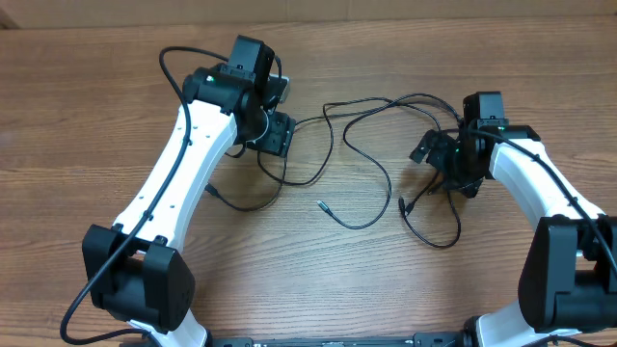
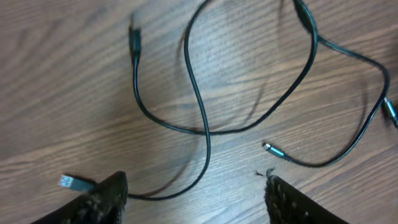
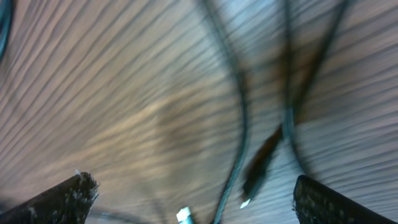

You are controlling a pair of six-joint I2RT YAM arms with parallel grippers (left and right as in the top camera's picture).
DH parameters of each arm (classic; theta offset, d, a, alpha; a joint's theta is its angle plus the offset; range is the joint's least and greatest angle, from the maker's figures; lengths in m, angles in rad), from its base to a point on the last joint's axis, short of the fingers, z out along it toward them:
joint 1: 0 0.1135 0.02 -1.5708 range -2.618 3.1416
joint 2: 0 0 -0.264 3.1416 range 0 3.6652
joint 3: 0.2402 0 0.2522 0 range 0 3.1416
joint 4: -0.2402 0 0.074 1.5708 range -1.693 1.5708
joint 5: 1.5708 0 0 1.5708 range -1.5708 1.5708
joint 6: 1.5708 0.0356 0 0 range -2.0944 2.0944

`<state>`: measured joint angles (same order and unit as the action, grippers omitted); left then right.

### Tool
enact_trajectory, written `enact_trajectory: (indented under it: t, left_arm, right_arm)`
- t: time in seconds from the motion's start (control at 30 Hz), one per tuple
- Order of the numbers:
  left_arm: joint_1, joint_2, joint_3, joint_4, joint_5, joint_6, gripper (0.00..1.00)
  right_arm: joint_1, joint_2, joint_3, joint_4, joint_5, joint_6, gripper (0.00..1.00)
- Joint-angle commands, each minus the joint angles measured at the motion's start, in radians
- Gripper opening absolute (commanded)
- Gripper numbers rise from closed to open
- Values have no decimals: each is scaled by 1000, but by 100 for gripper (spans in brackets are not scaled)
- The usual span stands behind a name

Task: Untangle cables

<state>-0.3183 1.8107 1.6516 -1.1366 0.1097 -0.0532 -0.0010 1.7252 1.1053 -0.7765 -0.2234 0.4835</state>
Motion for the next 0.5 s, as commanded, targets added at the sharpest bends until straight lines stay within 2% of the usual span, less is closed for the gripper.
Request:
enact_trajectory:
  t: [0.0, 0.47]
  left_arm:
    - [4, -4, -39, 8, 22, -41, 100]
    - [4, -4, -47, 12, 21, -40, 100]
  right_arm:
    - [-5, -12, 7, -15, -137, -66, 100]
    - [-5, -12, 7, 21, -107, -73, 100]
